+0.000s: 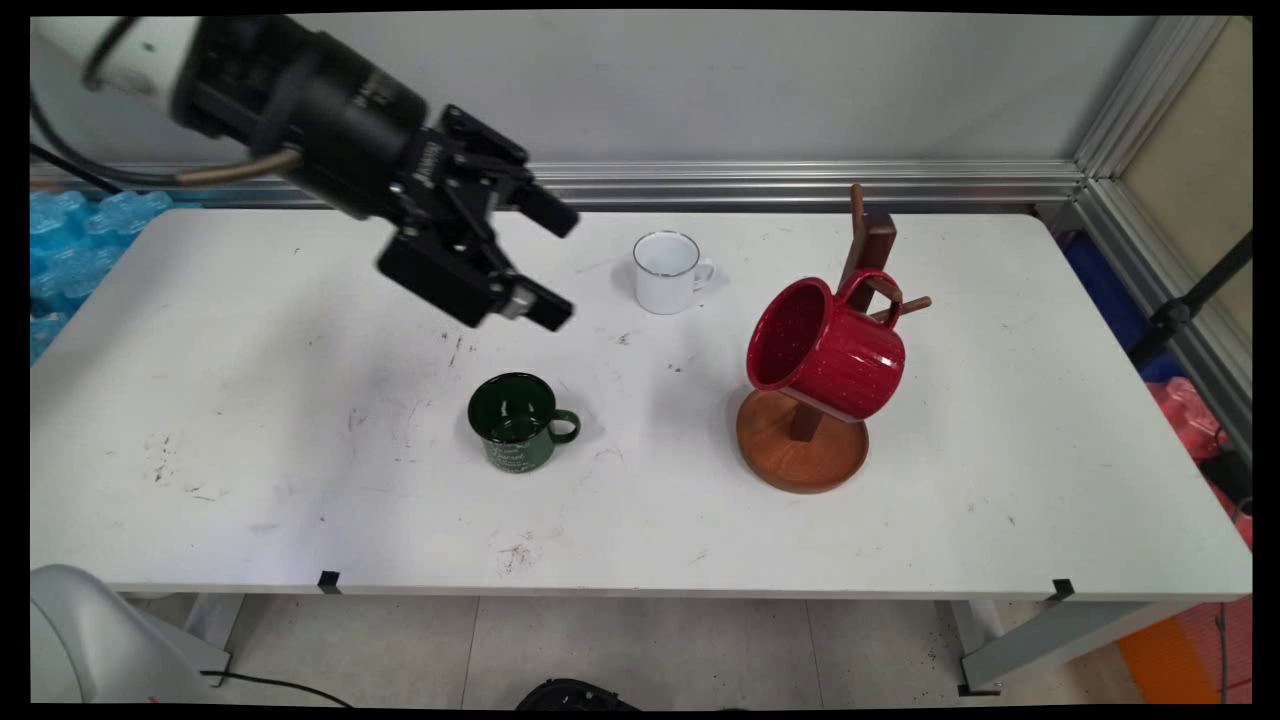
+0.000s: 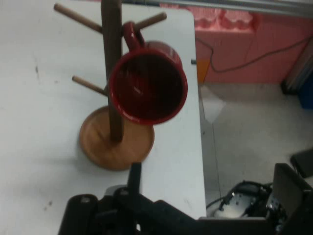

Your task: Pick up the red mug from the rack

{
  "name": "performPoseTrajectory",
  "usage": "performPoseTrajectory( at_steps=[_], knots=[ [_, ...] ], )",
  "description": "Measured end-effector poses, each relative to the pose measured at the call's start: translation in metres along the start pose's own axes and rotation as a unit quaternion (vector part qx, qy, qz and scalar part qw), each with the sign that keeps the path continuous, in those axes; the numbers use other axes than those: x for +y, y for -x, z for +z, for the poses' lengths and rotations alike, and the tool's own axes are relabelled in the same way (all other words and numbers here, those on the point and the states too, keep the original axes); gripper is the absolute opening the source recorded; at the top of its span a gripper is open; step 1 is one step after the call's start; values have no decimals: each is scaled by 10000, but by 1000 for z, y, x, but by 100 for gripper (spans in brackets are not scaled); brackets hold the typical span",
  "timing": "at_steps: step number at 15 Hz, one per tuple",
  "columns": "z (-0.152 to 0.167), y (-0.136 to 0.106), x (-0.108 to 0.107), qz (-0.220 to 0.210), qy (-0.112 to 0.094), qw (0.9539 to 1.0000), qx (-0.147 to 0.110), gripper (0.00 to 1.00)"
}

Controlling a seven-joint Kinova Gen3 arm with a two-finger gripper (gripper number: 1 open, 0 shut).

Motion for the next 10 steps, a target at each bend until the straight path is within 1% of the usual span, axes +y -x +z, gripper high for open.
performPoseTrajectory(
  at_steps=[4, 10],
  knots=[
    [30, -1, -1, -34, 15, 9997, 255, 100],
    [76, -1, -6, -110, 34, 9987, 494, 100]
  ],
)
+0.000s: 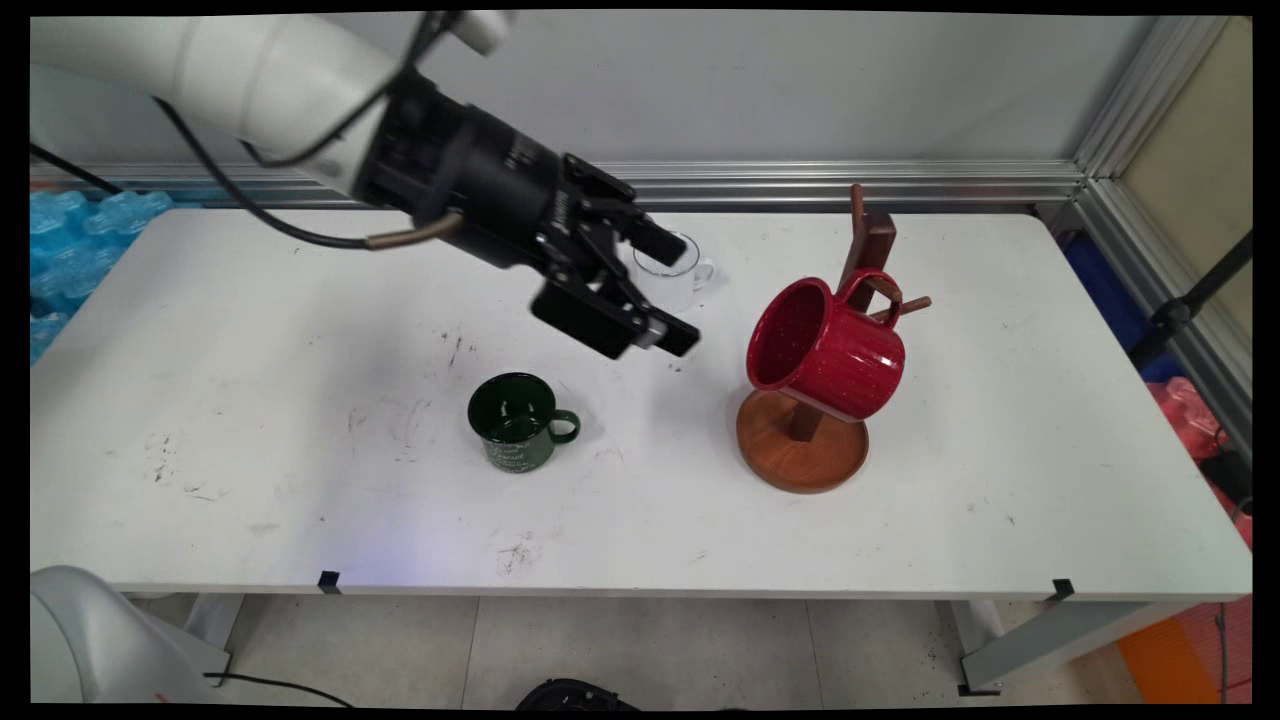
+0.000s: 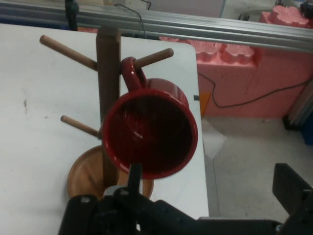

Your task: Pick up the red mug from the rack

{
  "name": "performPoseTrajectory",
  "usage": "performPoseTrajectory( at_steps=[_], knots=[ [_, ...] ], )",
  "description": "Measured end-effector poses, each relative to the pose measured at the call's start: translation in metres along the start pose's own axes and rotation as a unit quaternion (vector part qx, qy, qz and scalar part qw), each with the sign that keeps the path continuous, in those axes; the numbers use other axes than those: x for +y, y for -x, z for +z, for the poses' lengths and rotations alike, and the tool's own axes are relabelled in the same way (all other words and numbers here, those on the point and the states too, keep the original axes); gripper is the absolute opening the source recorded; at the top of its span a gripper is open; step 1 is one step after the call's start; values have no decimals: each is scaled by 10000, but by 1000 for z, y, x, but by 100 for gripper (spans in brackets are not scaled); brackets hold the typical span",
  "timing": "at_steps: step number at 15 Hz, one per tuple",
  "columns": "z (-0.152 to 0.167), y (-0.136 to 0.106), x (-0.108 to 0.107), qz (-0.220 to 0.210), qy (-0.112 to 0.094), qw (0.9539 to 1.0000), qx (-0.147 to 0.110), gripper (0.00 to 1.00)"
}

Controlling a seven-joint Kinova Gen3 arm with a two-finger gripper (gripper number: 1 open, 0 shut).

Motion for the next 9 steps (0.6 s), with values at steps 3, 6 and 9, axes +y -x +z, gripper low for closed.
performPoseTrajectory(
  at_steps=[3, 6, 9],
  knots=[
    [22, 2, -4, -84, 17, 9999, 84, 100],
    [44, 3, -7, -210, 78, 9997, 139, 100],
    [64, 4, -10, -319, 148, 9992, 193, 100]
  ],
)
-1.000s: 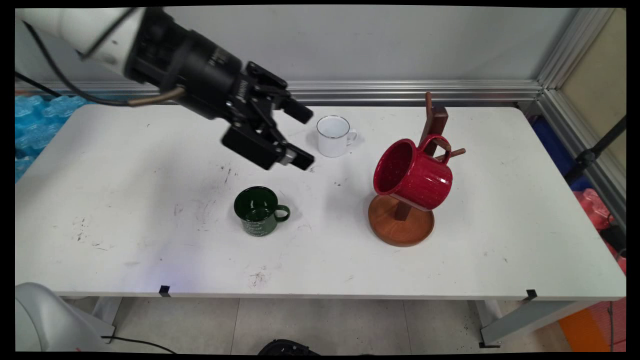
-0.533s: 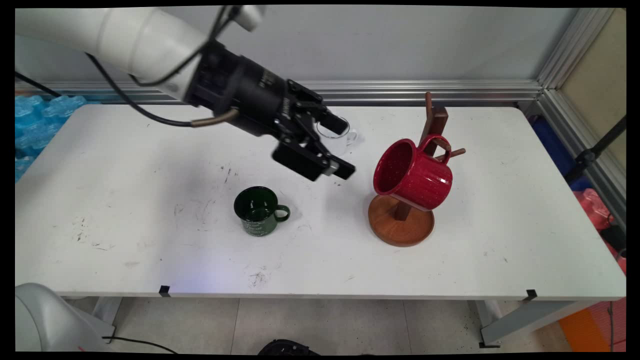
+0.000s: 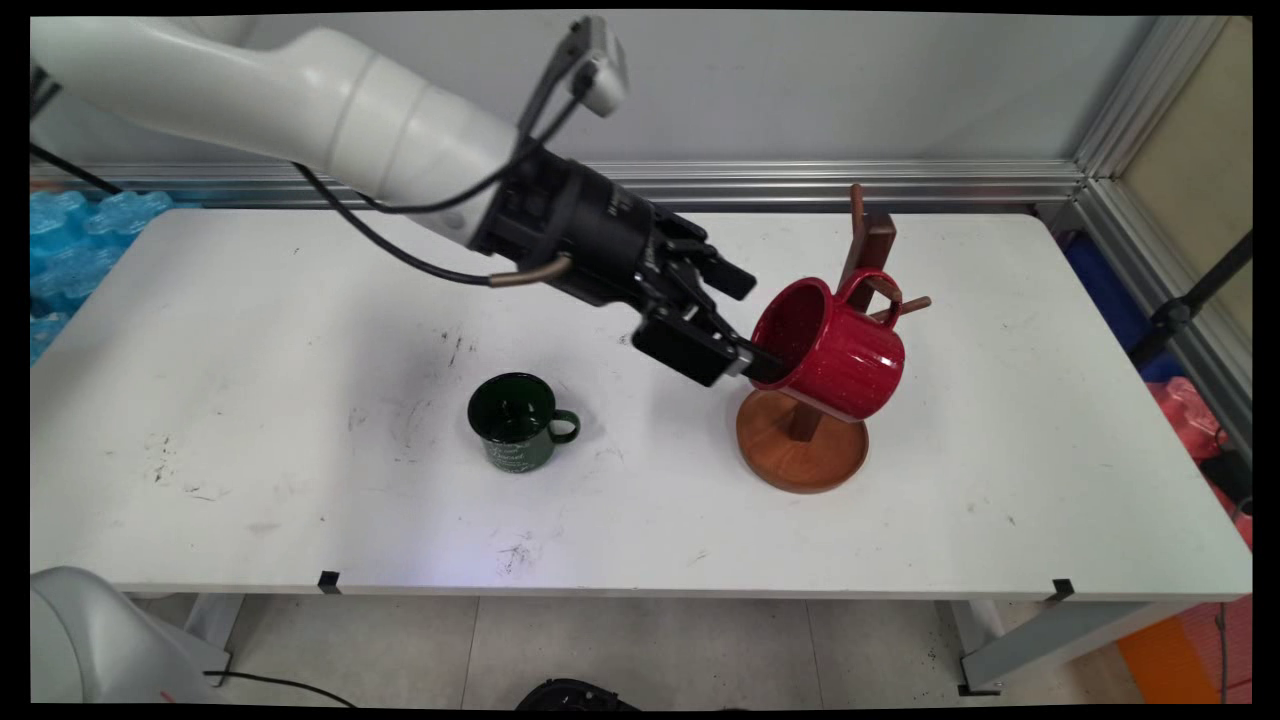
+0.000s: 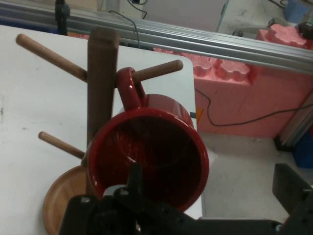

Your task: Pick up the red mug from the rack

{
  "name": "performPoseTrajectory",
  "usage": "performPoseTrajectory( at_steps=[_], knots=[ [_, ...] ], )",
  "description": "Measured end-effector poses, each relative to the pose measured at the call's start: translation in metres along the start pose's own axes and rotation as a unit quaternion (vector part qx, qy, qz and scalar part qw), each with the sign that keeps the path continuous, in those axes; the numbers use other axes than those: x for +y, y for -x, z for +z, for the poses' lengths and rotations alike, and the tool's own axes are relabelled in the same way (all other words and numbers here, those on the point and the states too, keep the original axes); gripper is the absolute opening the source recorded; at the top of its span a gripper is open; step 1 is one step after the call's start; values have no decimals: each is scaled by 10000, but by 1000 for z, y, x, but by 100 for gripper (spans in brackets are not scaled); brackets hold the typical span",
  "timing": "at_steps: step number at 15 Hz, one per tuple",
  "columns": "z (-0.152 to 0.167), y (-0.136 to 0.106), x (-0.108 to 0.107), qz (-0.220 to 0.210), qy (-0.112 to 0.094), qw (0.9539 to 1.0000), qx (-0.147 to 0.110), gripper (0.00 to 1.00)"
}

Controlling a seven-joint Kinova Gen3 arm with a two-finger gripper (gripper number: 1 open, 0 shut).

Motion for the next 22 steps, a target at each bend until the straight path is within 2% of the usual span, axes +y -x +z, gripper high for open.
performPoseTrajectory(
  at_steps=[10, 20, 21, 22],
  knots=[
    [52, 1, -8, -293, 222, 9993, 84, 100],
    [84, 4, -11, -521, 284, 9982, 24, 100],
    [85, 4, -11, -539, 287, 9981, 27, 0],
    [86, 4, -11, -552, 288, 9981, 28, 0]
  ],
)
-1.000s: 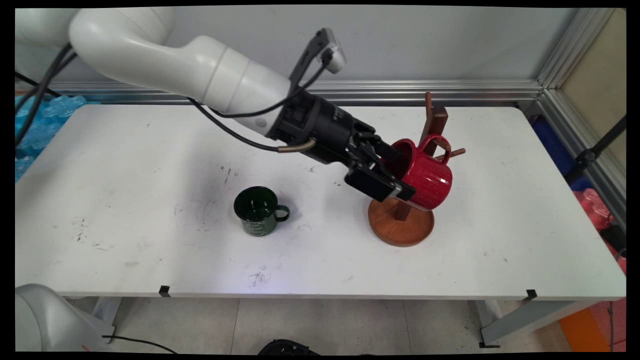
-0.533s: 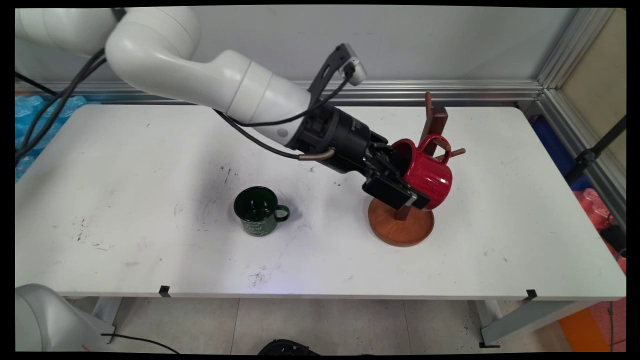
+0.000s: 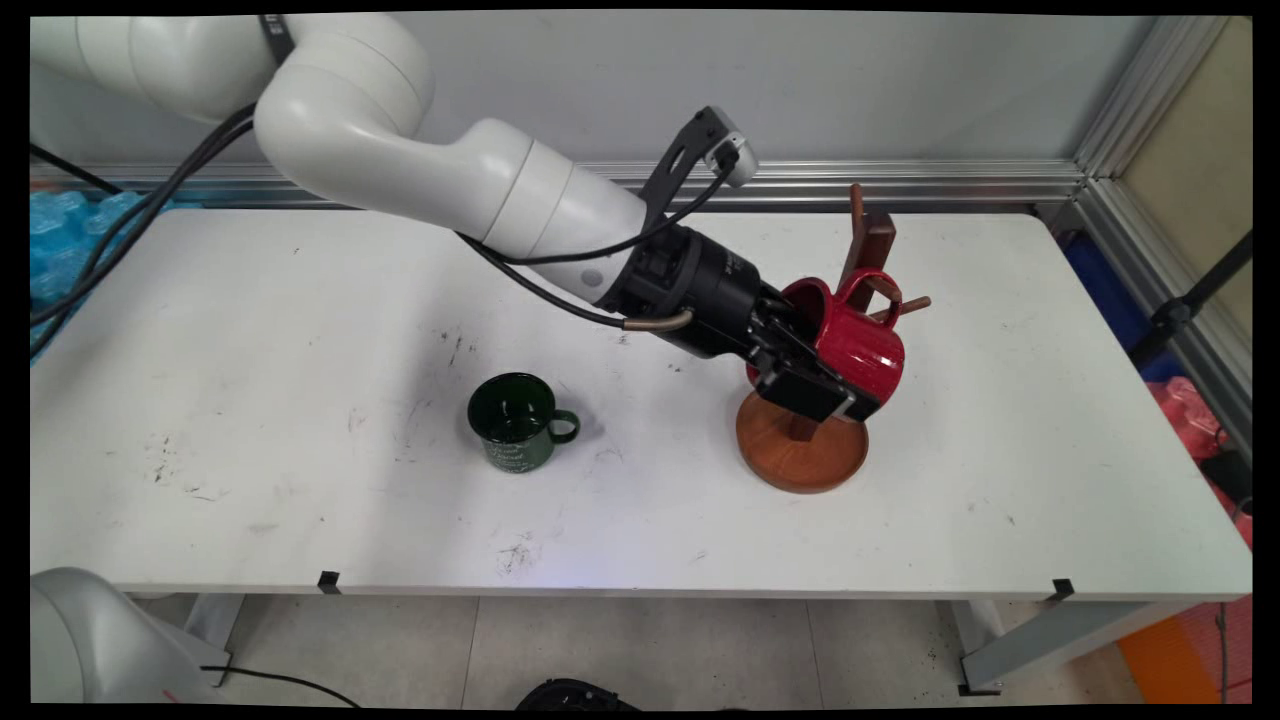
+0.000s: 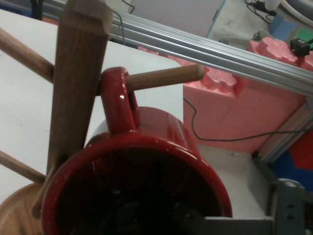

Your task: Pick up the red mug from the rack, then place the picked object on the table

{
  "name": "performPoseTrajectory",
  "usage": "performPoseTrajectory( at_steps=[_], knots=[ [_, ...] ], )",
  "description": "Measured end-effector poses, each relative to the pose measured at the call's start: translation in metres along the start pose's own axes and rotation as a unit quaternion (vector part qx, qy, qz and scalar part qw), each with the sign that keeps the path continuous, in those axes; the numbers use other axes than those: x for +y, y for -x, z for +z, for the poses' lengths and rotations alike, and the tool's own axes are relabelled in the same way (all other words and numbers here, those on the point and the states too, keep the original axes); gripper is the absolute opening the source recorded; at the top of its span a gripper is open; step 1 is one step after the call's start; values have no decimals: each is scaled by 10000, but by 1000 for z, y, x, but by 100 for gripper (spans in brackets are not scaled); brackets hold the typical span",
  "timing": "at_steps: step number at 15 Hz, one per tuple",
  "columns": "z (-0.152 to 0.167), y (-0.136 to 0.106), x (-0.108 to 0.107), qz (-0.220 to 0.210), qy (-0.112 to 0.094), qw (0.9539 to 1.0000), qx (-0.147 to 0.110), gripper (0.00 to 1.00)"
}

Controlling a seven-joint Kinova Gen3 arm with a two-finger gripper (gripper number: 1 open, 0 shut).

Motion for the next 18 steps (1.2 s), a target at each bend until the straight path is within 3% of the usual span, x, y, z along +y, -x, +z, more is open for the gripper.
performPoseTrajectory(
  at_steps=[18],
  knots=[
    [-6, -5, 10, 37, 127, 9999, -55, 0]
  ],
)
